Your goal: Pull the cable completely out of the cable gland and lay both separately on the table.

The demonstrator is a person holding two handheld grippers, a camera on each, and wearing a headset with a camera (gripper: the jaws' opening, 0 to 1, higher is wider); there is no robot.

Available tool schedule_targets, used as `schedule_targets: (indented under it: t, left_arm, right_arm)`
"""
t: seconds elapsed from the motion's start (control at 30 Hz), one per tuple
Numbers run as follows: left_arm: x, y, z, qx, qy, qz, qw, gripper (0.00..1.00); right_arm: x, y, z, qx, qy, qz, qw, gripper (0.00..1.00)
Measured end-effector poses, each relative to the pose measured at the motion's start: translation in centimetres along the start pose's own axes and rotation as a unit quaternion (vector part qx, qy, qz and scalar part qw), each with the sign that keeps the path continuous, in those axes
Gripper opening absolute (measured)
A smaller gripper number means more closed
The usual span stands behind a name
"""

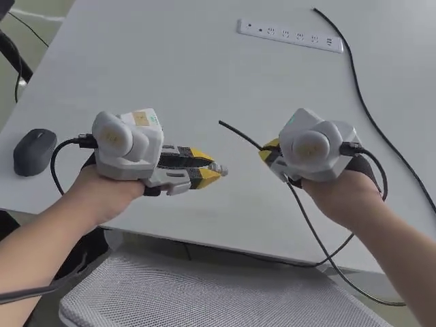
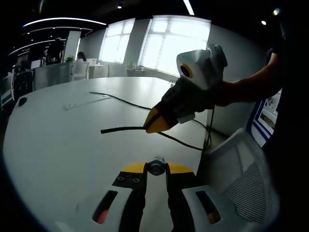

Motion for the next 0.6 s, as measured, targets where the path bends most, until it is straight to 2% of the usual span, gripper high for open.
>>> schedule_targets:
  t: [0.33,0.6]
  left_arm:
    - [1.3,3.2,1.4,0.005,0.003,0.014,0.9999,0.16]
    - [2.3,5.1,1.8,0.000,0.006,0.029,0.9996,0.16]
  right_arm:
    - [0.6,-4.2,-3.9,-0.007,-0.003,0.013,0.9999,0.00]
    - [1.4,-7.3,-7.1,-0.009,-0.003,0.033,0.9994,0.00]
Point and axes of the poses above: the centre of the closed fingertips' face, and the gripper's own axes: z roughly backward along the fingers, x roughly to its left, y roughly out of its underside, the point moved 3 cm from there along z, roughly backward along the fingers, and after that the axes turned 12 degrees about y, right-handed, at the moved point
